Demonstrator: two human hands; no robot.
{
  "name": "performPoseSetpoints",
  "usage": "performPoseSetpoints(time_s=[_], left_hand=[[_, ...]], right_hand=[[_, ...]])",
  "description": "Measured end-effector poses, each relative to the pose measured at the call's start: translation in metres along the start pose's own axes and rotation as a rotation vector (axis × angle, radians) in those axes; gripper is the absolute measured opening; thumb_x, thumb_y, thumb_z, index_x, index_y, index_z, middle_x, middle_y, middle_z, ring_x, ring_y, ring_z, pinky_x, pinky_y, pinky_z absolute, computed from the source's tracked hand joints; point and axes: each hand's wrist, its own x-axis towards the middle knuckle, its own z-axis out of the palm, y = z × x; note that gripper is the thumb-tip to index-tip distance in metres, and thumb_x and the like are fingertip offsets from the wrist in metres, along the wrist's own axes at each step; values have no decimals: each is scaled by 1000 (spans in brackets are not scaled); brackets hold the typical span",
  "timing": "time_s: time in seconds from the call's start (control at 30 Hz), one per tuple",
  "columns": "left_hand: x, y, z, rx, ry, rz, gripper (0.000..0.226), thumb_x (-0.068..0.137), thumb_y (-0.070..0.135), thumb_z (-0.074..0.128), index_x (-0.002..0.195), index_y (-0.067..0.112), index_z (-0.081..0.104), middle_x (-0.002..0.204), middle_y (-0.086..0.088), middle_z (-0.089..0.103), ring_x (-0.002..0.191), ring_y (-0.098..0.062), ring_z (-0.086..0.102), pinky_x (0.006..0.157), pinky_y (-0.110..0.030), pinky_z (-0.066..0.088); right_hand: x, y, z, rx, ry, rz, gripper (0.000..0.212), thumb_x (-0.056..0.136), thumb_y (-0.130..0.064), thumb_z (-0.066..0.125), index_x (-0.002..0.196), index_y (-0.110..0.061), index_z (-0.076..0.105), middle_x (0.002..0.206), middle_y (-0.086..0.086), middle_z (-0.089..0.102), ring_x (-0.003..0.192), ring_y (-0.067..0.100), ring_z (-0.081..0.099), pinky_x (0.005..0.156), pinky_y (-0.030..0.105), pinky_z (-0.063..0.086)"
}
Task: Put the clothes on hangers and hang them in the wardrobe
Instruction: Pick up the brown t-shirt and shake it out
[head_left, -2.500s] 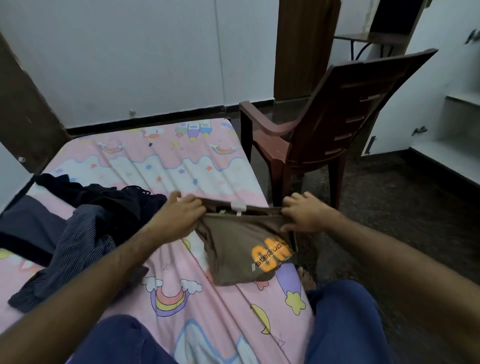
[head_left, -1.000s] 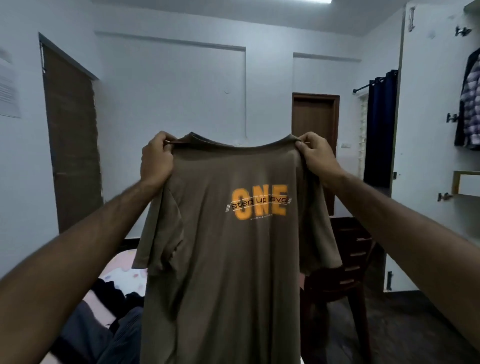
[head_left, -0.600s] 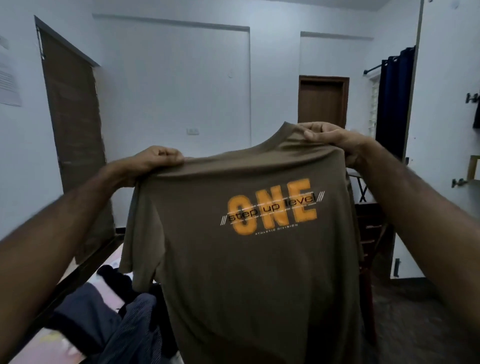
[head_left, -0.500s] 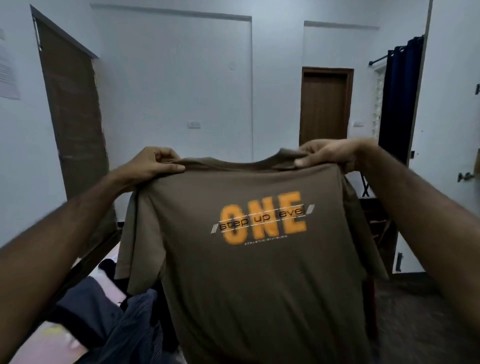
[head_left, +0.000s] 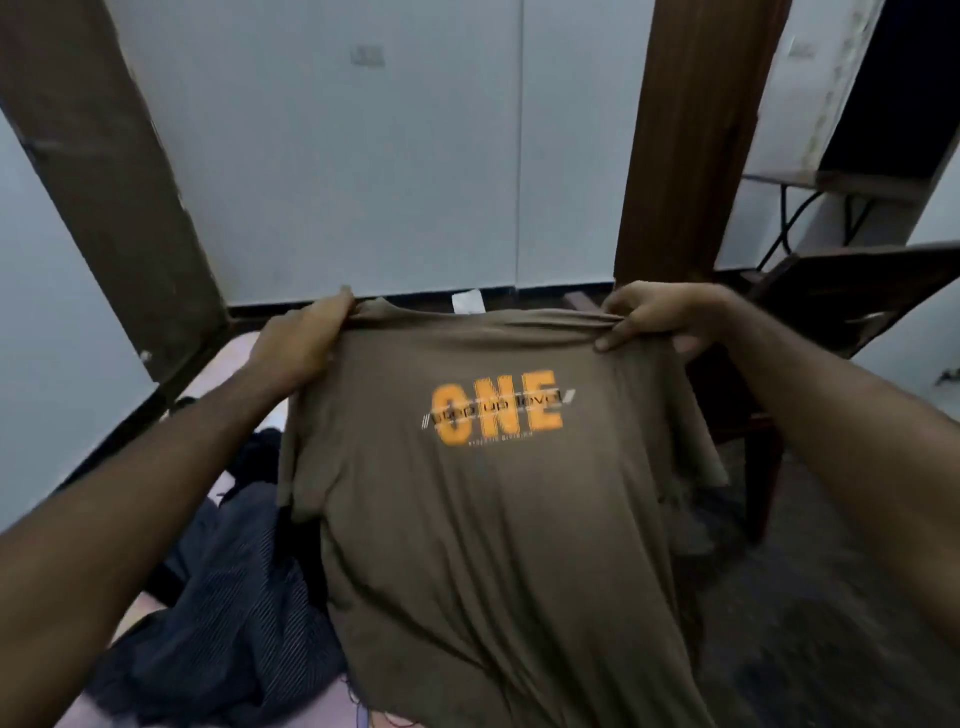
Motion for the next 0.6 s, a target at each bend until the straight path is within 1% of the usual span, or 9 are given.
performPoseSetpoints(time_s=[0.07, 0.1, 0.13, 0.2, 0.3, 0.37, 0.47, 0.57, 0.6], left_hand=[[11, 3, 43, 196, -35, -38, 56, 82, 3, 61, 134, 11, 41, 134, -18, 51, 109, -43, 58, 80, -50, 47], [12, 8, 64, 260, -59, -68, 57, 85, 7, 61, 138, 10, 40, 143, -18, 45, 120, -44, 52, 90, -58, 44], [10, 14, 85, 263, -81, -69, 59, 86, 11, 61, 140, 9, 40, 150, -18, 40, 129, -44, 46, 97, -63, 38], [-11, 42, 115, 159, -156, 34, 56, 84, 14, 60, 139, 13, 45, 152, -14, 40, 134, -39, 43, 100, -59, 37], [-84, 94, 139, -22, -220, 298, 33, 83, 22, 57, 116, 23, 59, 120, -1, 59, 105, -24, 61, 82, -41, 47], [-149, 122, 145, -188, -324, 349, 27, 86, 30, 52, 111, 24, 58, 107, 1, 59, 94, -22, 61, 73, -38, 48], [-239, 129, 154, -295, -392, 227, 20, 88, 37, 44, 98, 26, 58, 96, 5, 61, 86, -20, 64, 67, -36, 48], [-287, 123, 140, -290, -430, 77, 25, 88, 39, 45, 88, 19, 61, 86, -1, 68, 77, -27, 69, 61, -34, 48], [-293, 123, 132, -272, -484, 19, 26, 91, 38, 48, 89, 16, 62, 87, -5, 71, 79, -31, 70, 62, -34, 48]], right_hand=[[52, 24, 41, -319, 463, 38, 33, 85, -10, 71, 116, -10, 58, 122, 17, 57, 110, 38, 58, 90, 45, 52], [68, 34, 67, -368, 575, 33, 37, 85, -9, 66, 120, -11, 54, 123, 17, 50, 112, 41, 53, 91, 47, 50], [79, 43, 97, -379, 589, 18, 40, 86, -11, 63, 124, -11, 52, 124, 17, 46, 114, 42, 50, 93, 49, 48], [82, 55, 160, -370, 413, -7, 44, 91, -22, 62, 132, -15, 50, 129, 13, 44, 121, 39, 46, 97, 49, 44], [52, 77, 252, -367, 129, -101, 46, 90, -33, 59, 134, -23, 51, 137, 7, 42, 127, 34, 44, 101, 47, 41], [13, 91, 297, -339, 77, -133, 45, 88, -43, 55, 130, -25, 51, 139, 2, 41, 127, 30, 44, 101, 46, 42], [-47, 113, 330, -313, 139, -70, 52, 89, -49, 59, 134, -26, 48, 145, -1, 39, 130, 26, 41, 105, 46, 41], [-95, 134, 338, -302, 196, 135, 65, 88, -52, 66, 141, -22, 43, 149, 3, 32, 129, 32, 38, 102, 47, 40], [-107, 140, 338, -298, 203, 183, 68, 86, -54, 68, 140, -21, 42, 146, 5, 32, 127, 33, 38, 100, 49, 41]])
